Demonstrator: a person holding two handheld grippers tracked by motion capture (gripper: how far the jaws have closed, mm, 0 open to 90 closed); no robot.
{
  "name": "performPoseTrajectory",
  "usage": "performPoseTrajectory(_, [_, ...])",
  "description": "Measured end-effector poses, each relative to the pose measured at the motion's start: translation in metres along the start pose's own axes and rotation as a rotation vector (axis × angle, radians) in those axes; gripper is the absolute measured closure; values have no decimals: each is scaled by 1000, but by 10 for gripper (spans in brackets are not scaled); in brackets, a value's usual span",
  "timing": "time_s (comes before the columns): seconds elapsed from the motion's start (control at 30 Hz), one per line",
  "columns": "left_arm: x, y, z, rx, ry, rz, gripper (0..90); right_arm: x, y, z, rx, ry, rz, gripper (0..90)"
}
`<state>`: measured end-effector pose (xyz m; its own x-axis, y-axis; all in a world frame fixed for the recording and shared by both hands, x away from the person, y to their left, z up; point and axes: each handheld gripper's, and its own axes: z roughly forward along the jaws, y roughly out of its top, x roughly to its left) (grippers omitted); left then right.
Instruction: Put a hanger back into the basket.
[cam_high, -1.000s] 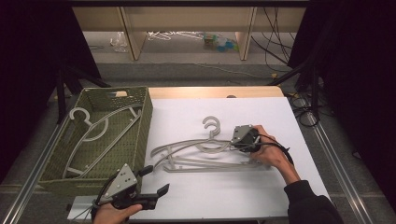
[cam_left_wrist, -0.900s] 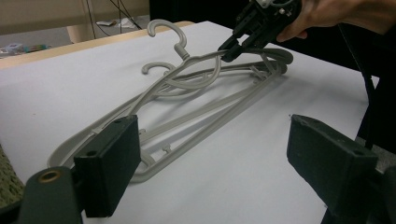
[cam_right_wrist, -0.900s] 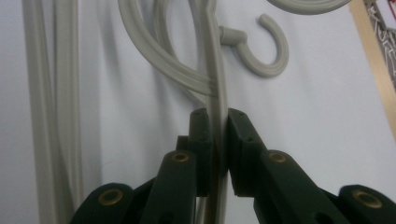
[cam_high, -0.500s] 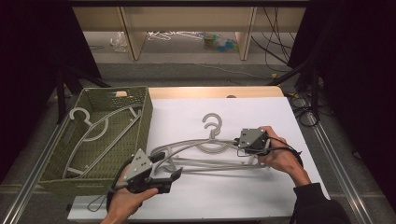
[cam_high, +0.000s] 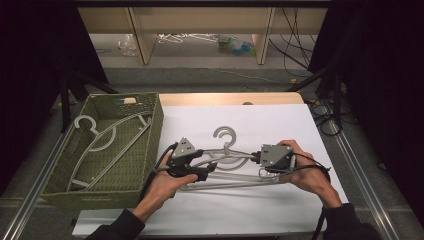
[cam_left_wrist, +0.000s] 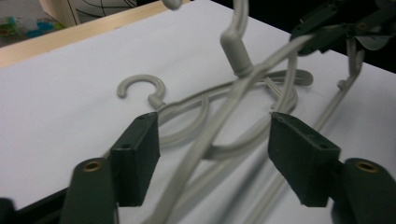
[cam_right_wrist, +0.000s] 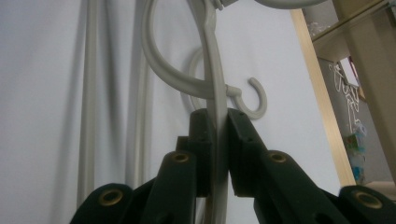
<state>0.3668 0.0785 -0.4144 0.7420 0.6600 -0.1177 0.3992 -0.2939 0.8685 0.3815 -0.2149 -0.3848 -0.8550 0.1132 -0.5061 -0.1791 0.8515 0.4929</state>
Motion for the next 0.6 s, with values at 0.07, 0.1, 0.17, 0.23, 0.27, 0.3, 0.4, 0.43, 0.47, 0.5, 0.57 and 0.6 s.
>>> performPoseTrajectory(0.07, [0, 2, 6, 9, -19, 5, 349, 0, 1, -1, 4, -1, -13, 814])
performPoseTrajectory(0.1, [0, 4, 9, 31, -26, 19, 365, 1, 2, -2, 1, 8, -19, 815])
performPoseTrajectory(0.17, [0, 4, 11, 25, -32, 25, 377, 1, 3, -2, -1, 6, -24, 814])
performPoseTrajectory(0.23, [0, 5, 16, 34, -39, 50, 411, 1, 5, -2, -9, 1, -47, 814])
performPoseTrajectory(0.27, [-1, 6, 17, 35, -44, 48, 429, 1, 6, -3, -7, 8, -40, 814])
performPoseTrajectory(0.3, [-1, 7, 19, 35, -50, 61, 443, 2, 7, -3, -7, 9, -36, 814])
performPoseTrajectory(0.4, [-2, 10, 26, 53, -89, 101, 502, 2, 8, -5, -17, 8, -46, 814])
performPoseTrajectory(0.43, [-2, 10, 26, 53, -89, 101, 522, 2, 8, -5, -17, 8, -46, 814])
performPoseTrajectory(0.47, [-2, 12, 28, 82, -106, 145, 544, 1, 9, -4, -23, 7, -62, 814])
performPoseTrajectory(0.5, [-2, 12, 28, 82, -106, 145, 576, 1, 9, -4, -23, 7, -62, 814])
performPoseTrajectory(0.57, [-4, 12, 30, 88, -104, 176, 616, 2, 9, -5, -24, 6, -65, 813])
performPoseTrajectory(0.6, [-5, 12, 31, 100, -97, 193, 636, 4, 9, -5, -19, 14, -48, 813])
